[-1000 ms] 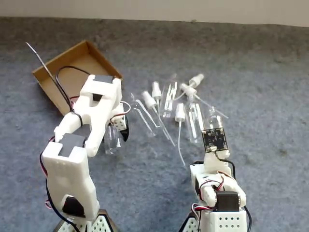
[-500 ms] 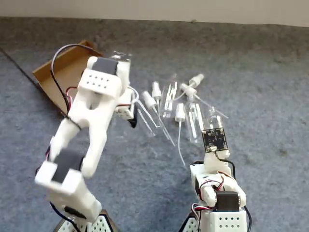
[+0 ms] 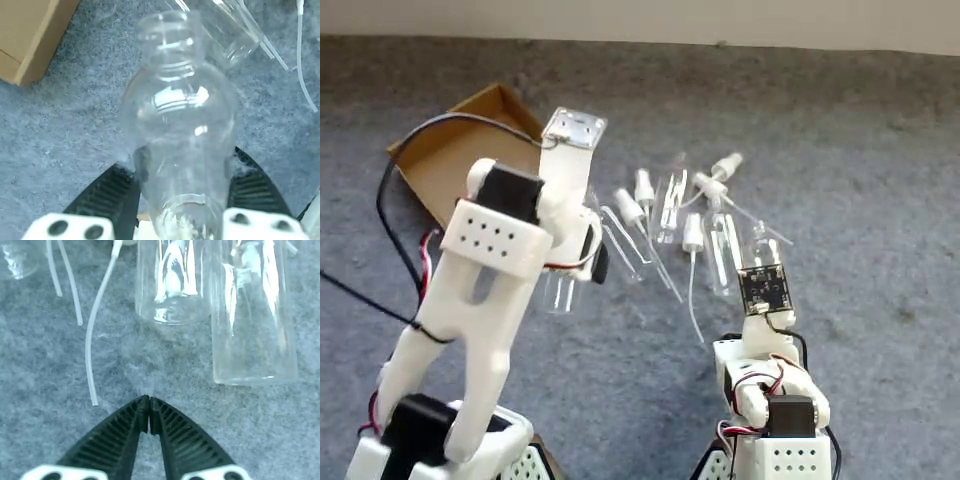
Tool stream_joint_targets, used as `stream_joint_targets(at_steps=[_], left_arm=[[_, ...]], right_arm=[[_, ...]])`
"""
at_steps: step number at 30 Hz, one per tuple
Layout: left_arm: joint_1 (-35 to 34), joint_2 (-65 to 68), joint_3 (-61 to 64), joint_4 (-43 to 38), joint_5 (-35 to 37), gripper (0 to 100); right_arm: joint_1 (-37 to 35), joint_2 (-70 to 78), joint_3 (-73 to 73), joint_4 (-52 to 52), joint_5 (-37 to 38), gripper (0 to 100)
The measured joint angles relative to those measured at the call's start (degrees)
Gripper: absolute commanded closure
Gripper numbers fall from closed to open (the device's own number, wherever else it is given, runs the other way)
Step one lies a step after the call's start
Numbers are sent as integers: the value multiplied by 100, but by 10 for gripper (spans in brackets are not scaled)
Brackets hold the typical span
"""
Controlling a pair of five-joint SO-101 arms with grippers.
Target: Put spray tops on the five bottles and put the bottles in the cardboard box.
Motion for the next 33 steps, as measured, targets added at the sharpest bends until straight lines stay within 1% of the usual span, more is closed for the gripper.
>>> stream_joint_targets(at_steps=[3,6,10,17,21,24,33], left_arm=[[-9,-325,255,0,-642,895],[-9,-651,633,-18,-1090,895],[0,-1248,1363,-352,-1222,893],[-9,-2892,2716,-1002,-1257,892],[-9,-3675,3525,-1714,-1257,892],[-9,-4158,4176,-2400,-1257,892],[-9,-5125,6207,-4396,-1266,892]], right_arm=[[0,0,0,0,0,994],[0,0,0,0,0,994],[0,0,0,0,0,994],[0,0,0,0,0,994],[0,0,0,0,0,994],[0,0,0,0,0,994],[0,0,0,0,0,994]])
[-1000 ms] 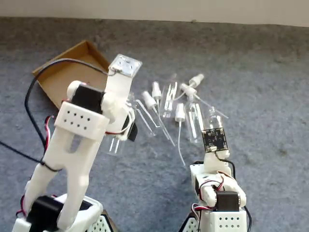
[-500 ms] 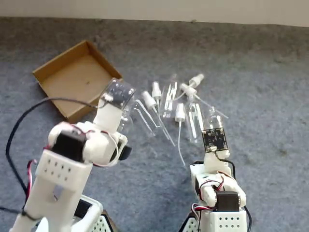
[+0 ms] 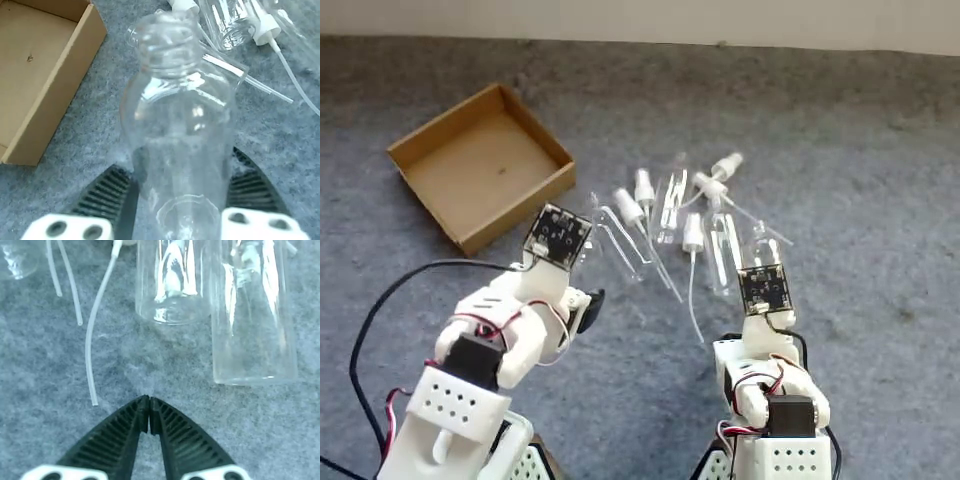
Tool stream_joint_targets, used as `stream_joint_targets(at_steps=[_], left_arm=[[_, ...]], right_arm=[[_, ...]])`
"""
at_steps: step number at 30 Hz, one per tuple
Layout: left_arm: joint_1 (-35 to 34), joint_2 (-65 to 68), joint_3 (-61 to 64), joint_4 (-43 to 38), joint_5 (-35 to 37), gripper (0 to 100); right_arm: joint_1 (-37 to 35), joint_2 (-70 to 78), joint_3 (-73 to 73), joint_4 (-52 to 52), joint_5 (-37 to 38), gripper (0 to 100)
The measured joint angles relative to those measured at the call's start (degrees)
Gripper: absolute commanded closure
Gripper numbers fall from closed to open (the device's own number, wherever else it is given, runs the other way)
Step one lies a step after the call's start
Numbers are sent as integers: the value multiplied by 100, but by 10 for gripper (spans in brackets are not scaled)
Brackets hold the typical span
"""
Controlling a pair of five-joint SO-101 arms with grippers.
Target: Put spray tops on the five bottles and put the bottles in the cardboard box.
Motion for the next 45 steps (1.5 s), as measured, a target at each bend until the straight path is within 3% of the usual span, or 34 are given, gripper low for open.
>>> stream_joint_targets(at_steps=[5,12,14,19,26,45], left_arm=[[9,-695,976,-826,0,892],[18,-2136,1679,-897,0,895],[18,-2567,1890,-897,0,895],[26,-3429,2347,-888,0,895],[35,-3508,2453,-888,0,895],[35,-3508,2470,-888,0,895]], right_arm=[[26,0,0,-316,202,994],[527,0,0,-527,2233,994],[642,0,0,-527,2514,994],[949,-9,-413,-536,2549,968],[1345,422,-1468,-536,2549,903],[1442,6338,-5495,-536,2268,902]])
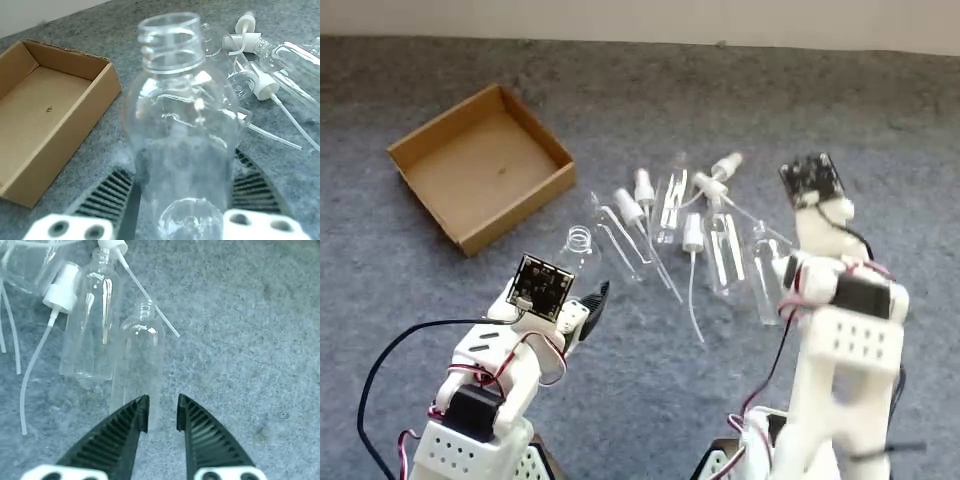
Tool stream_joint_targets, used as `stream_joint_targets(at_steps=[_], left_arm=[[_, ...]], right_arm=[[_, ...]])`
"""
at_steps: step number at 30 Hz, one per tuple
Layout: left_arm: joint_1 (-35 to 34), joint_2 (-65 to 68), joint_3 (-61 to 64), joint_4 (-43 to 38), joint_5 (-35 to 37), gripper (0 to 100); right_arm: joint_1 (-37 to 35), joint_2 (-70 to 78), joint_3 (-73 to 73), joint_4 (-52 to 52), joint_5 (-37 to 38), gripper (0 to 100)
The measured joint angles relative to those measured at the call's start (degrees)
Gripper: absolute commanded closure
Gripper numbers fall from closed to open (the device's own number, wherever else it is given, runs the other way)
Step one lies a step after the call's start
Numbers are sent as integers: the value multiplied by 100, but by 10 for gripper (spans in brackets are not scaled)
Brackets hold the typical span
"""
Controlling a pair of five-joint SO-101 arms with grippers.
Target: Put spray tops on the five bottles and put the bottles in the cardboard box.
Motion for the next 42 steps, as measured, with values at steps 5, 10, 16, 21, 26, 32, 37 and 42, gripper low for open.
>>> stream_joint_targets(at_steps=[5,10,16,21,26,32,37,42], left_arm=[[0,0,0,0,0,895],[-9,0,53,0,0,895],[0,0,229,0,0,895],[0,0,229,0,0,895],[-176,0,229,0,0,895],[-466,0,229,0,0,895],[-457,0,229,0,0,895],[-457,0,229,0,0,895]], right_arm=[[35,1521,-818,-9,-35,902],[132,2778,-1451,-9,-35,902],[105,3701,-2338,255,-97,900],[26,4220,-3631,1152,-1011,900],[-949,4712,-4941,2251,-2066,899],[-1952,5398,-5802,2646,-2989,899],[-2180,6444,-6321,2664,-3499,901],[-2171,7218,-7059,2681,-3754,903]])
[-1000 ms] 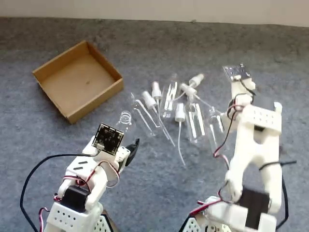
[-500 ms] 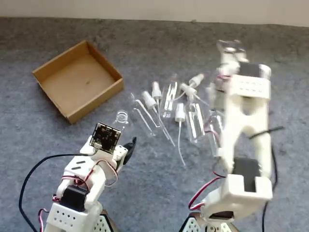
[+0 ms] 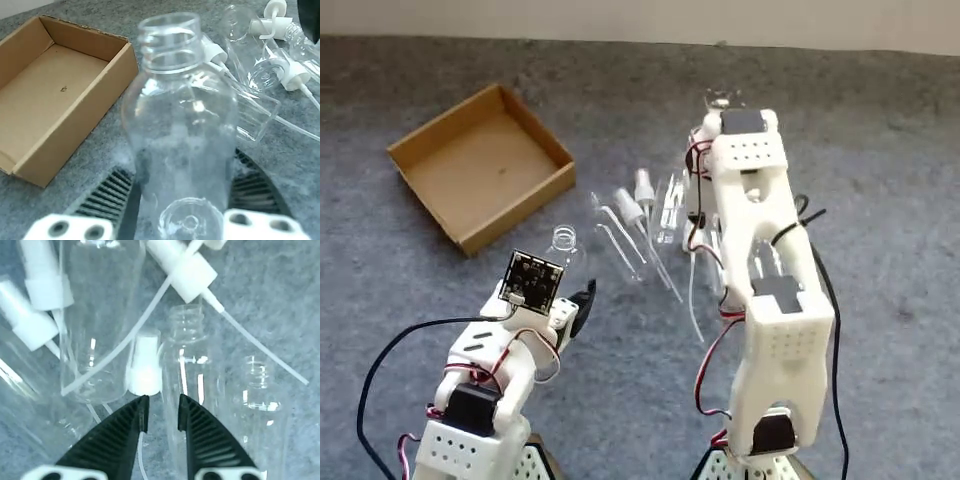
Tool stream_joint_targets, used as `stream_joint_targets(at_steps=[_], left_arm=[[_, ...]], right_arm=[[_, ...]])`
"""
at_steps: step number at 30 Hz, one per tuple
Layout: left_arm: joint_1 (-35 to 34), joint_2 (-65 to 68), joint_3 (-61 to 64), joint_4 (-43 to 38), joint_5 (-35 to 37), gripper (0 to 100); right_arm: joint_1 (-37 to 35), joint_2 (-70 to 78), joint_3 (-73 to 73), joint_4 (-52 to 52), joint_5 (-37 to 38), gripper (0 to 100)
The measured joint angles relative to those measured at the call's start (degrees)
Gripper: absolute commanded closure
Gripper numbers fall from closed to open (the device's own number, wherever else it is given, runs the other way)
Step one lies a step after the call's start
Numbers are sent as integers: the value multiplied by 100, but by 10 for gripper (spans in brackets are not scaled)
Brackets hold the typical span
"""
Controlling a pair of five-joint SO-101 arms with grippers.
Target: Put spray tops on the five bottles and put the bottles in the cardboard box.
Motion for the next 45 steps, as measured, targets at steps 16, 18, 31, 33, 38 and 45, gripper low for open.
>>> stream_joint_targets(at_steps=[16,18,31,33,38,45], left_arm=[[0,0,0,0,0,895],[0,0,0,0,0,895],[0,0,0,0,0,895],[0,0,0,0,0,895],[0,0,0,0,0,894],[0,0,70,0,-9,894]], right_arm=[[-352,949,-431,44,-70,903],[-360,1116,-431,44,-70,903],[-360,1284,-563,79,-70,899],[-360,1284,-563,79,-70,899],[-360,1284,-563,79,-70,875],[-360,1363,-545,26,-70,826]])
